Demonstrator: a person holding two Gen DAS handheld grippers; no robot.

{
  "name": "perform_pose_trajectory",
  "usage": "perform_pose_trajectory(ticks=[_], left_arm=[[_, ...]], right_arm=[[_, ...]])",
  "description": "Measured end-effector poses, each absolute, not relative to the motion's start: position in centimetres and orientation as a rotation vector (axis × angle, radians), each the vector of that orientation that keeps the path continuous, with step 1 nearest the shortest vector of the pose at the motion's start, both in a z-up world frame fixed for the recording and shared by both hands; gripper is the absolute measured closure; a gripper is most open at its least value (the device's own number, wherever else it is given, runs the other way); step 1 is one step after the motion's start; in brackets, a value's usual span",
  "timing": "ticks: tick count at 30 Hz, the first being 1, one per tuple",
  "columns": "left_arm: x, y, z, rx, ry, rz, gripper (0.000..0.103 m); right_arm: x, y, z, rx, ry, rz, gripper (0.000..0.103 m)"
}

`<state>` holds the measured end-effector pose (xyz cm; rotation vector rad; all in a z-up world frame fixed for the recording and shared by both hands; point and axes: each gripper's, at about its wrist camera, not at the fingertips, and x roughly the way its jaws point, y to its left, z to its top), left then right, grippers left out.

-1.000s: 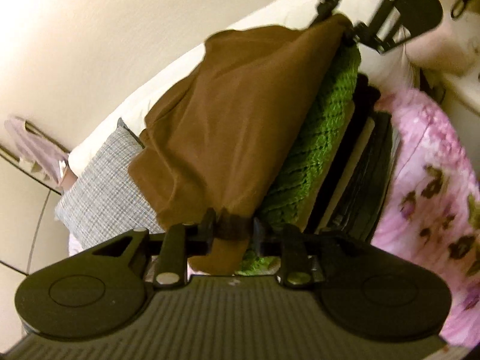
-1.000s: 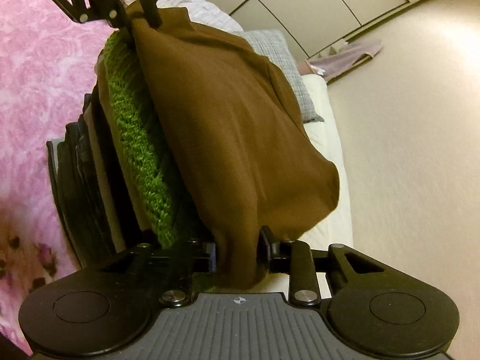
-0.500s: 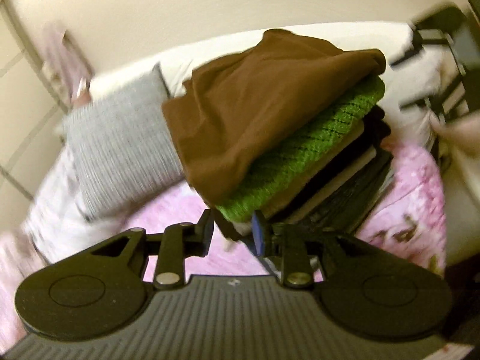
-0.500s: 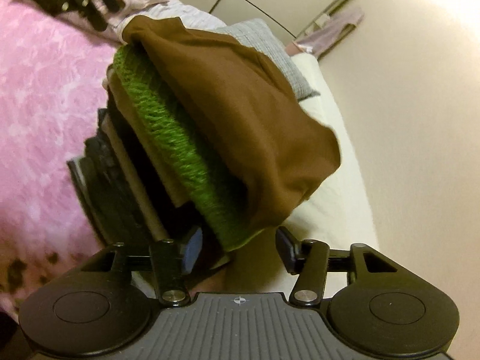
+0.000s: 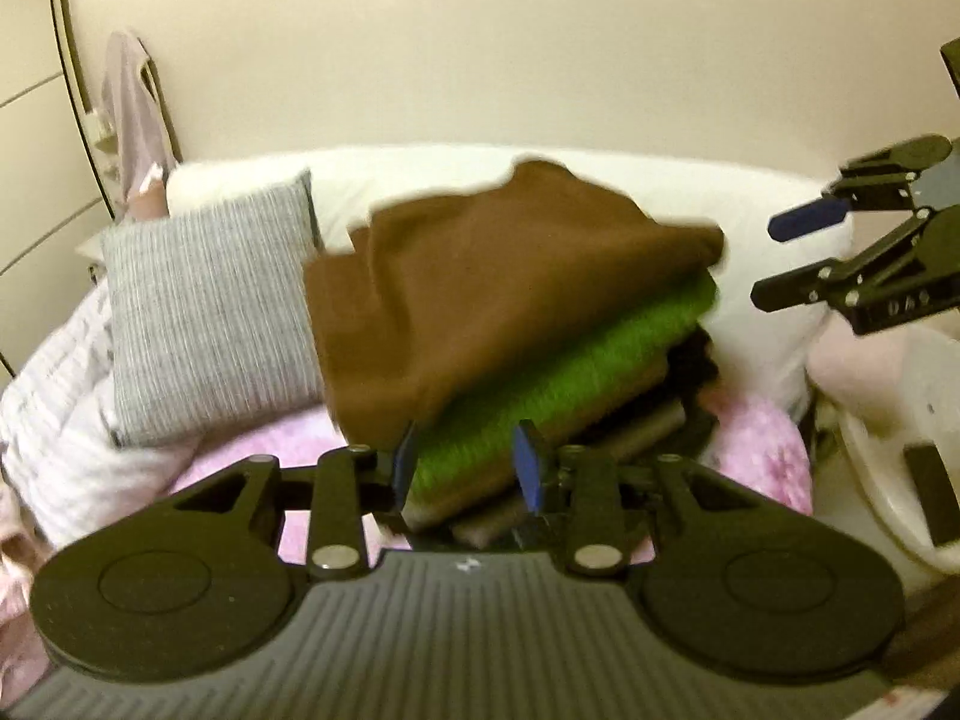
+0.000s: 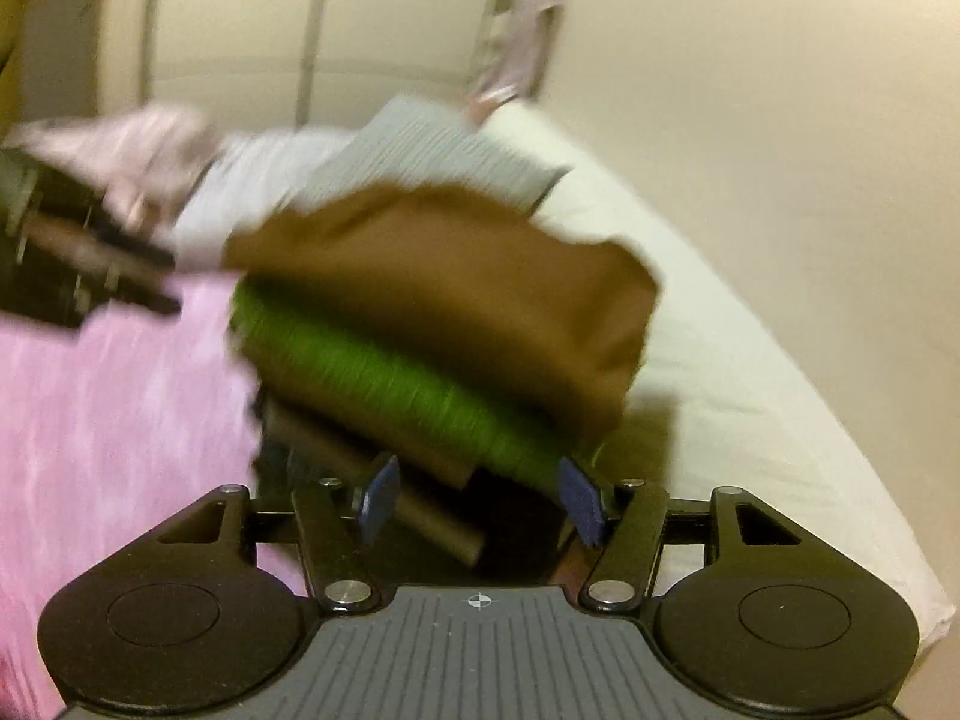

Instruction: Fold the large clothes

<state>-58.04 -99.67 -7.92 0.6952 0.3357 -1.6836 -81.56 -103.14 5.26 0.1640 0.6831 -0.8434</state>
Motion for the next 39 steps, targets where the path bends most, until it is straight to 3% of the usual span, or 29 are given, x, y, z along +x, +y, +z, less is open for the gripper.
perform_pose_trajectory(ticks=[3, 7, 11, 14, 20, 27, 30, 32, 35, 37, 39], left_arm=[[-57.7, -102.9, -7.2, 0.665, 0.353, -1.685, 0.073], [-57.3, -107.1, -8.2, 0.649, 0.449, -1.669, 0.073], [-56.5, -108.0, -11.2, 0.65, 0.548, -1.635, 0.072], [-56.7, -107.6, -11.8, 0.67, 0.569, -1.627, 0.071], [-56.4, -107.2, -10.1, 0.646, 0.589, -1.579, 0.071], [-56.7, -104.7, -8.4, 0.611, 0.589, -1.565, 0.07], [-56.8, -102.3, -7.8, 0.585, 0.597, -1.581, 0.063], [-57.0, -99.9, -7.7, 0.571, 0.61, -1.588, 0.048], [-57.0, -96.1, -7.9, 0.552, 0.643, -1.587, 0.041], [-56.8, -93.7, -8.1, 0.536, 0.668, -1.577, 0.036], [-56.6, -91.1, -8.2, 0.519, 0.681, -1.564, 0.023]], right_arm=[[-80.8, -106.0, 7.1, 0.224, 0.616, -0.85, 0.065], [-79.4, -110.3, 7.4, 0.268, 0.569, -0.839, 0.07], [-79.4, -112.5, 3.3, 0.367, 0.613, -0.778, 0.072], [-80.7, -112.6, 0.2, 0.445, 0.6, -0.746, 0.072], [-81.2, -113.4, 1.9, 0.467, 0.577, -0.739, 0.07], [-82.2, -110.7, 3.3, 0.47, 0.535, -0.805, 0.052], [-83.1, -108.2, 4.2, 0.465, 0.522, -0.845, 0.044], [-83.8, -106.3, 4.3, 0.482, 0.514, -0.876, 0.039], [-84.5, -102.7, 4.1, 0.525, 0.514, -0.923, 0.031], [-84.7, -100.3, 3.8, 0.562, 0.523, -0.942, 0.03], [-84.9, -97.8, 3.7, 0.589, 0.53, -0.966, 0.029]])
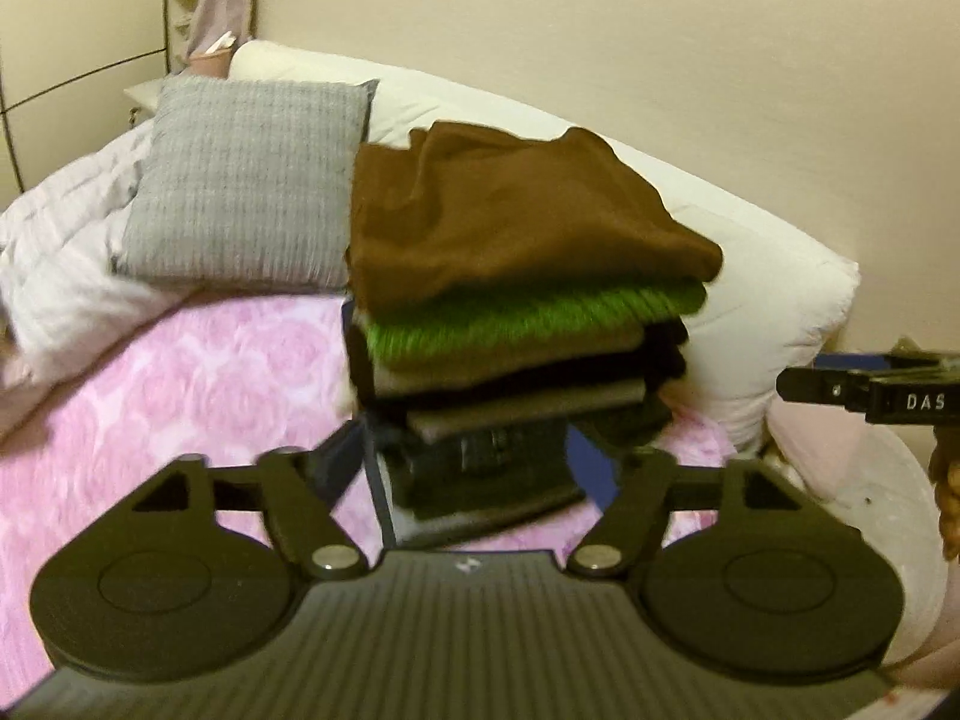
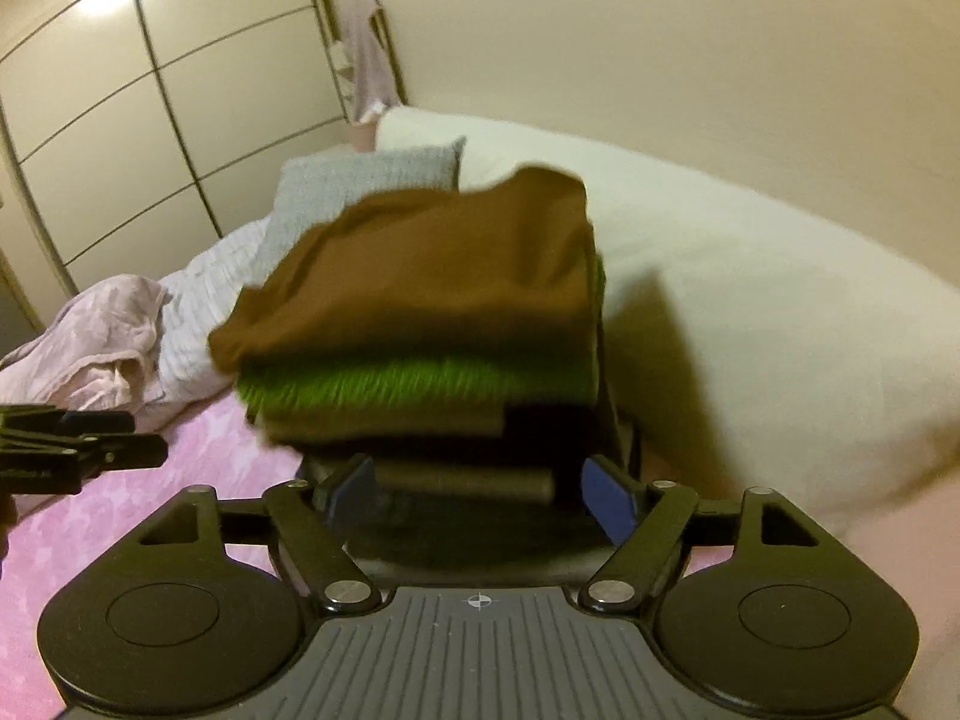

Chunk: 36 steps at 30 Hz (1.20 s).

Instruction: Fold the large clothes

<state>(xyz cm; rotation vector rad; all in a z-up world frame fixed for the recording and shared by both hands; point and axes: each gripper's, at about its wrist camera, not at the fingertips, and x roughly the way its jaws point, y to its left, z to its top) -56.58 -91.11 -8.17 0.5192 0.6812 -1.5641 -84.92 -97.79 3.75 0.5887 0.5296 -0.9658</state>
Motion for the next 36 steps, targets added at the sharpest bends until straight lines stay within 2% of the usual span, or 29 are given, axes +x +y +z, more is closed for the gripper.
perform_pose_trajectory(ticks=[1, 2, 4, 7, 18, 36], left_arm=[[-56.5, -90.1, -8.2, 0.513, 0.682, -1.555, 0.016], [-56.4, -88.8, -8.2, 0.505, 0.684, -1.547, 0.012], [-56.0, -86.7, -8.3, 0.499, 0.706, -1.514, 0.007], [-55.6, -83.6, -8.2, 0.469, 0.723, -1.48, 0.001], [-57.2, -77.0, -7.6, 0.518, 0.708, -1.429, 0.001], [-61.8, -77.1, -4.3, 0.481, 0.727, -1.268, 0.001]], right_arm=[[-84.9, -96.8, 3.7, 0.597, 0.529, -0.977, 0.029], [-84.9, -95.6, 3.7, 0.606, 0.531, -0.996, 0.029], [-84.8, -93.6, 4.0, 0.63, 0.542, -1.04, 0.028], [-84.7, -90.6, 4.6, 0.65, 0.546, -1.078, 0.021], [-84.2, -82.5, 5.3, 0.663, 0.614, -1.131, 0.015], [-85.7, -83.9, 8.2, 0.539, 0.655, -0.973, 0.015]])
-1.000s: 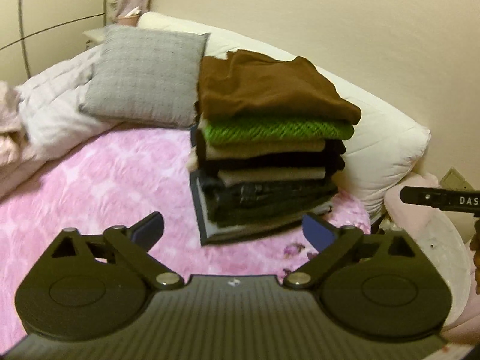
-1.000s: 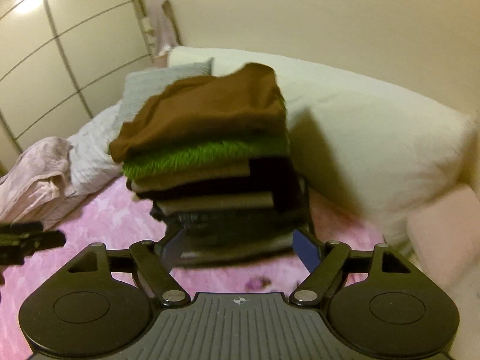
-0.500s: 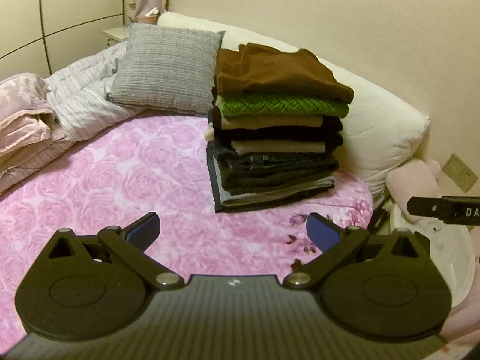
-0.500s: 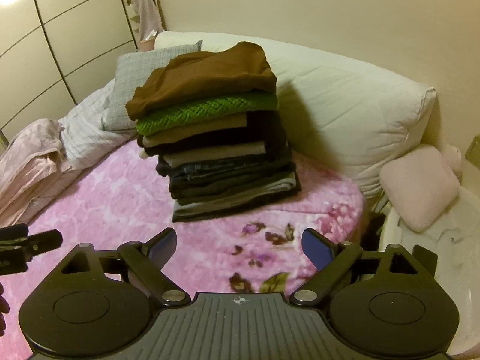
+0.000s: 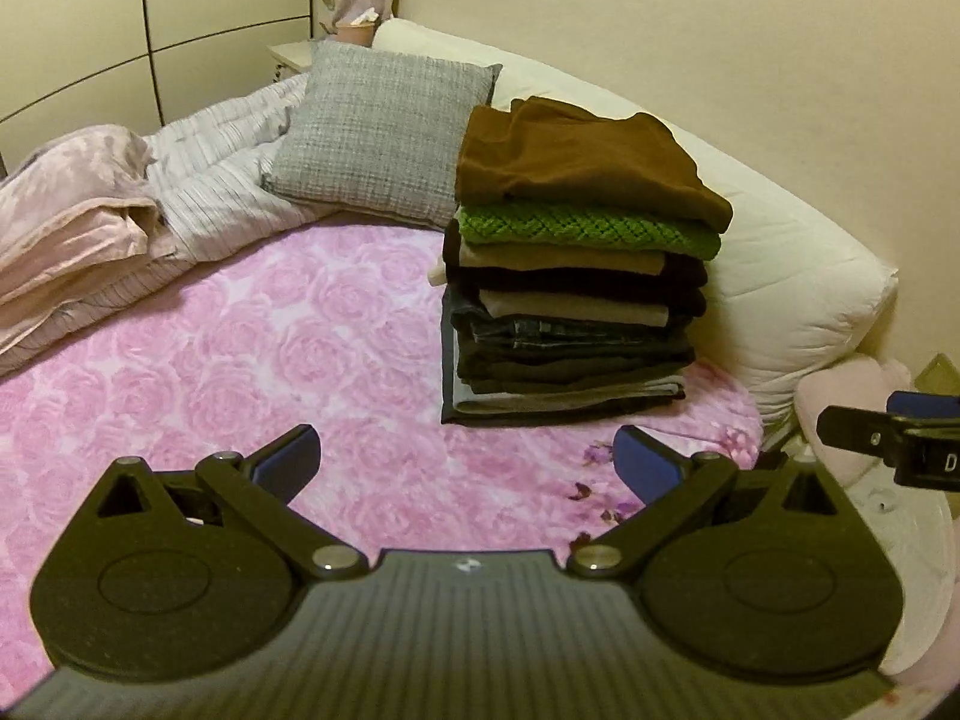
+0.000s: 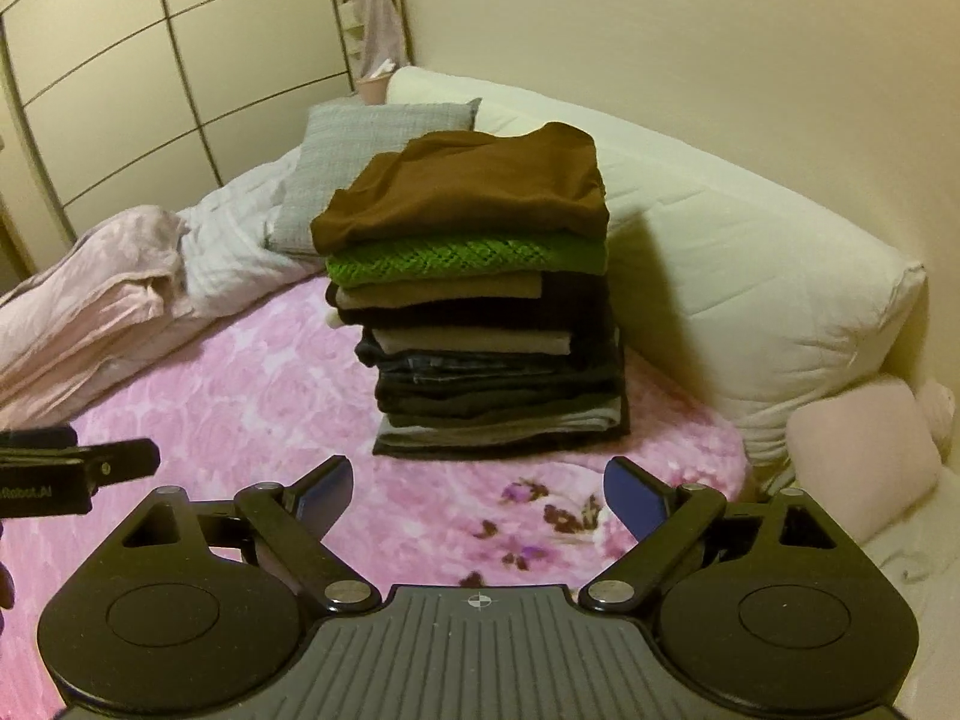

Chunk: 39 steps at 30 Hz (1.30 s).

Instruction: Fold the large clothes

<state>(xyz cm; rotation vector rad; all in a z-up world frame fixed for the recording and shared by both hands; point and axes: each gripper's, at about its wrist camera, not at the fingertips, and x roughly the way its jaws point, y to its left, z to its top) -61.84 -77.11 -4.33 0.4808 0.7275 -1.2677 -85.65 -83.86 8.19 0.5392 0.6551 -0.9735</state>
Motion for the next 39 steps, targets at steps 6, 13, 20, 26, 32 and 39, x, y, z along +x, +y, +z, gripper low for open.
perform_pose_trajectory(ticks=[6, 13, 20, 26, 32, 39], left_arm=[[-64.0, -77.1, -3.5, 0.484, 0.723, -1.253, 0.001], [-65.9, -77.0, -3.5, 0.503, 0.721, -1.264, 0.001], [-66.3, -76.9, -3.4, 0.515, 0.709, -1.269, 0.001], [-66.5, -76.9, -3.5, 0.538, 0.703, -1.267, 0.001], [-66.4, -76.8, -3.6, 0.545, 0.704, -1.273, 0.001], [-66.1, -76.9, -3.8, 0.547, 0.706, -1.275, 0.001]], right_arm=[[-87.2, -84.4, 8.6, 0.525, 0.665, -0.951, 0.015], [-87.9, -84.4, 9.1, 0.514, 0.673, -0.957, 0.015], [-88.0, -84.2, 9.5, 0.514, 0.664, -0.961, 0.015], [-87.9, -84.1, 9.5, 0.518, 0.665, -0.971, 0.015], [-87.6, -84.1, 9.3, 0.525, 0.677, -0.968, 0.015], [-87.1, -84.0, 9.0, 0.525, 0.69, -0.969, 0.015]])
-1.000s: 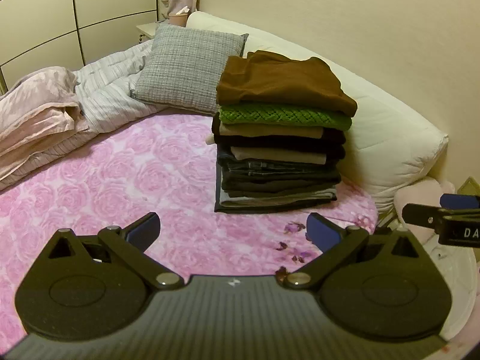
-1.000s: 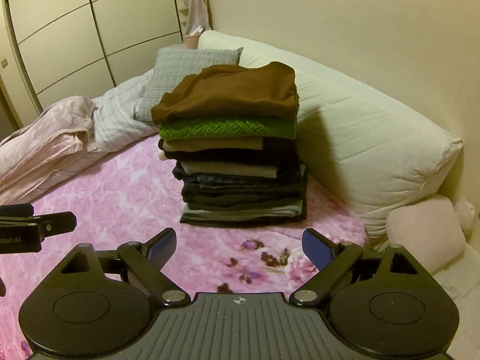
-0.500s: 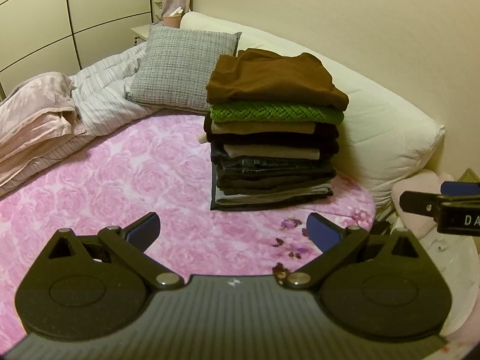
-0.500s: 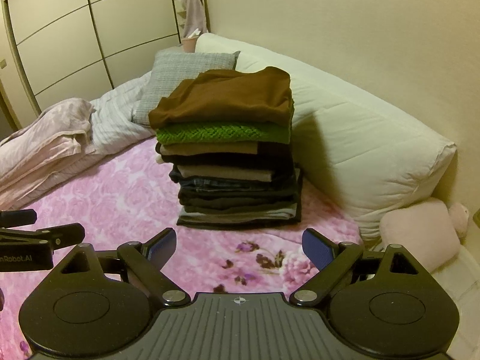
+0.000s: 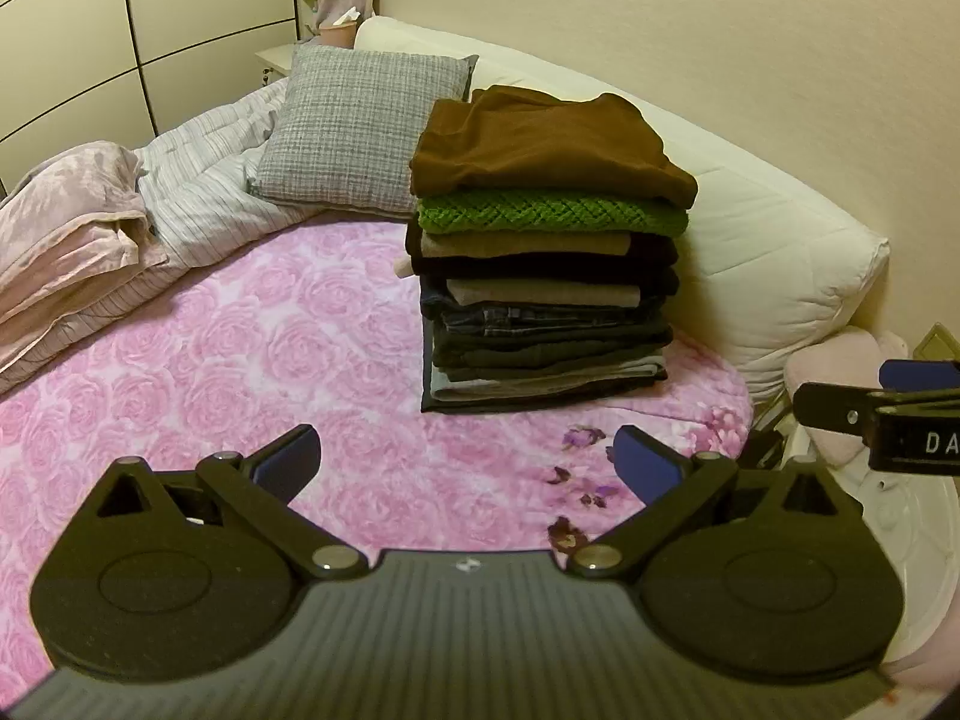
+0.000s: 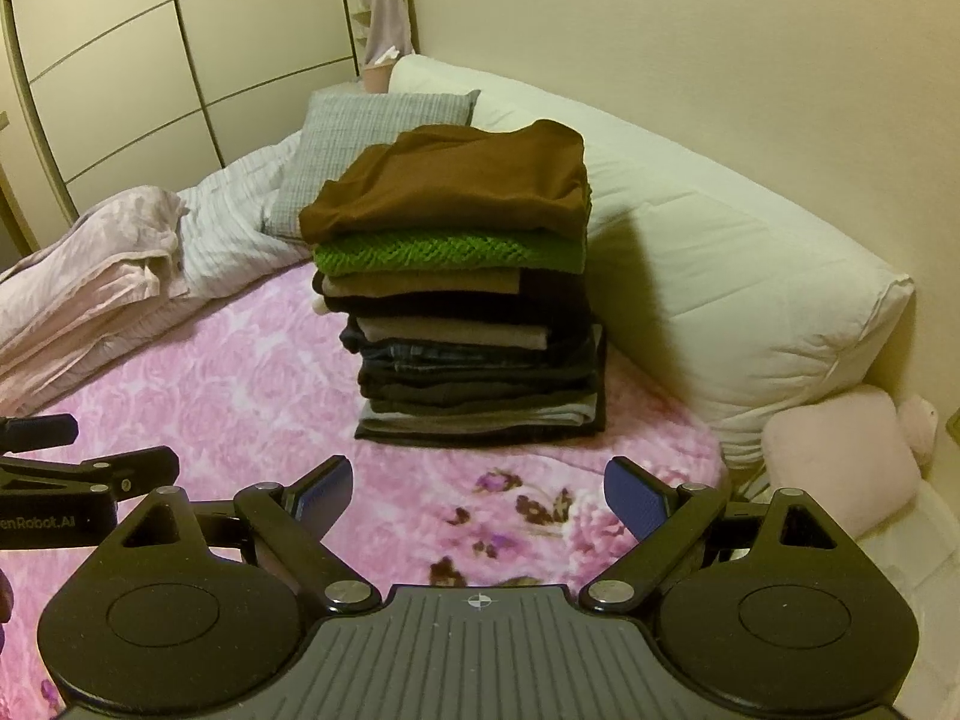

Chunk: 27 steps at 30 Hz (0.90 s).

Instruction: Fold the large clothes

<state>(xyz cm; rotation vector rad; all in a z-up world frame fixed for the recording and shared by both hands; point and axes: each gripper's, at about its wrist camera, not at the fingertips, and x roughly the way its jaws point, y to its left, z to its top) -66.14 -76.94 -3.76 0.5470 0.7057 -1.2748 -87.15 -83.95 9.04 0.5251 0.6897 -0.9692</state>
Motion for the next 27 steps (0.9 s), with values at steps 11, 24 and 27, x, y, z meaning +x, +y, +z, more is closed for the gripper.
perform_pose_trajectory(ticks=[11, 24, 27], left_arm=[[-66.19, -77.28, -3.91, 0.549, 0.703, -1.278, 0.001], [-66.3, -77.23, -3.77, 0.546, 0.698, -1.281, 0.001], [-66.4, -77.2, -3.74, 0.527, 0.695, -1.277, 0.001]], right_arm=[[-86.97, -84.11, 8.82, 0.524, 0.701, -0.97, 0.015], [-86.96, -84.02, 8.83, 0.524, 0.698, -0.969, 0.015], [-86.97, -84.09, 8.82, 0.524, 0.698, -0.969, 0.015]])
